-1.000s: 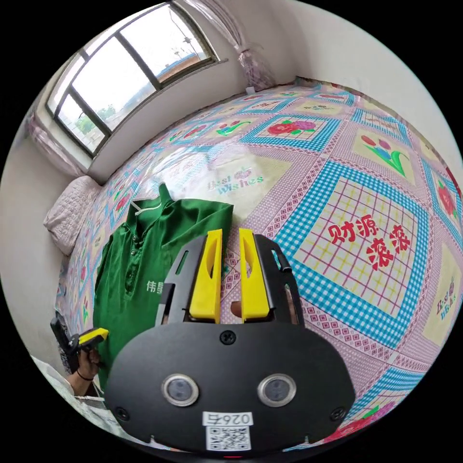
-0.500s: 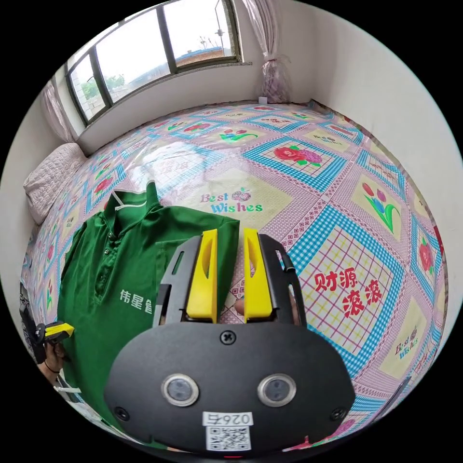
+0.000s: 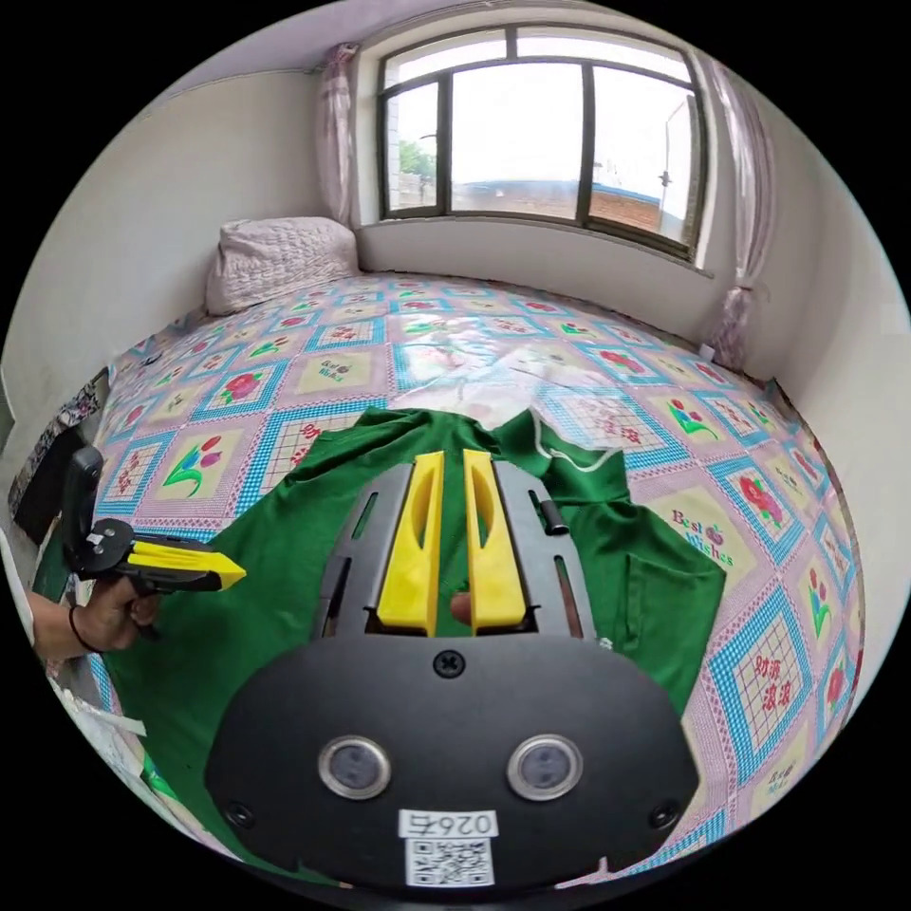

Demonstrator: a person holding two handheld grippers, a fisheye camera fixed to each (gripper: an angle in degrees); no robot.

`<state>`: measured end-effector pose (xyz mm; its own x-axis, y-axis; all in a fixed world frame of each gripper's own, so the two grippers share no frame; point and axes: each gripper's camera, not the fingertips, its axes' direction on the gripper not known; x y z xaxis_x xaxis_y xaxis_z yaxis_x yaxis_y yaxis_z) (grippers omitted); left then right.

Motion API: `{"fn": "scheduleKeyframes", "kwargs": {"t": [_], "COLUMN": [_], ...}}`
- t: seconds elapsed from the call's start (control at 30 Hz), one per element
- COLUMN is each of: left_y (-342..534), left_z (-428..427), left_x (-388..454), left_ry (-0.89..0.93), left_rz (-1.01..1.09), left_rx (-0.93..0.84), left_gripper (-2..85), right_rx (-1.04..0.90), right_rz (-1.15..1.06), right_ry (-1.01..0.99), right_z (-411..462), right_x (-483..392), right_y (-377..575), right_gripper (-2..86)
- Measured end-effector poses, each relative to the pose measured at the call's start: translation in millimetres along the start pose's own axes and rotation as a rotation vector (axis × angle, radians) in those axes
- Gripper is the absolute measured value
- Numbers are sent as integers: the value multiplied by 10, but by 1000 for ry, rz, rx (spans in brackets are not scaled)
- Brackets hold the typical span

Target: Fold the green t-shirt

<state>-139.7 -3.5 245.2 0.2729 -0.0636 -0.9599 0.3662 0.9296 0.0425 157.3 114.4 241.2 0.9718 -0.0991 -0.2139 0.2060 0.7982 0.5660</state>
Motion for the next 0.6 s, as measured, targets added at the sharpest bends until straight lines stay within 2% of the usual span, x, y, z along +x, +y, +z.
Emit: {"fn": "scheduleKeyframes", "kwargs": {"t": [0.13,0.3,0.43,0.6], "left_y": [156,124,58,6], "left_z": [0,-16,51,122], "left_x": [-132,-181,-312,-449], "left_ry": [24,71,108,91], "left_rz": [-15,6,-28,-96], "left_rx": [2,3,-33,-66], "left_gripper": [-10,-10,-10,-10], "right_rx": [-92,-220,-293,-358], "right_rz": [-133,-199,-216,-310], "right_ry": [-163,-238,-217,-78], "right_z": [681,1377,1769,2129], "right_x": [-682,-1155,-1552,-2101], "right_y": [-385,-706,-843,-818], "right_gripper": [24,49,65,60]}}
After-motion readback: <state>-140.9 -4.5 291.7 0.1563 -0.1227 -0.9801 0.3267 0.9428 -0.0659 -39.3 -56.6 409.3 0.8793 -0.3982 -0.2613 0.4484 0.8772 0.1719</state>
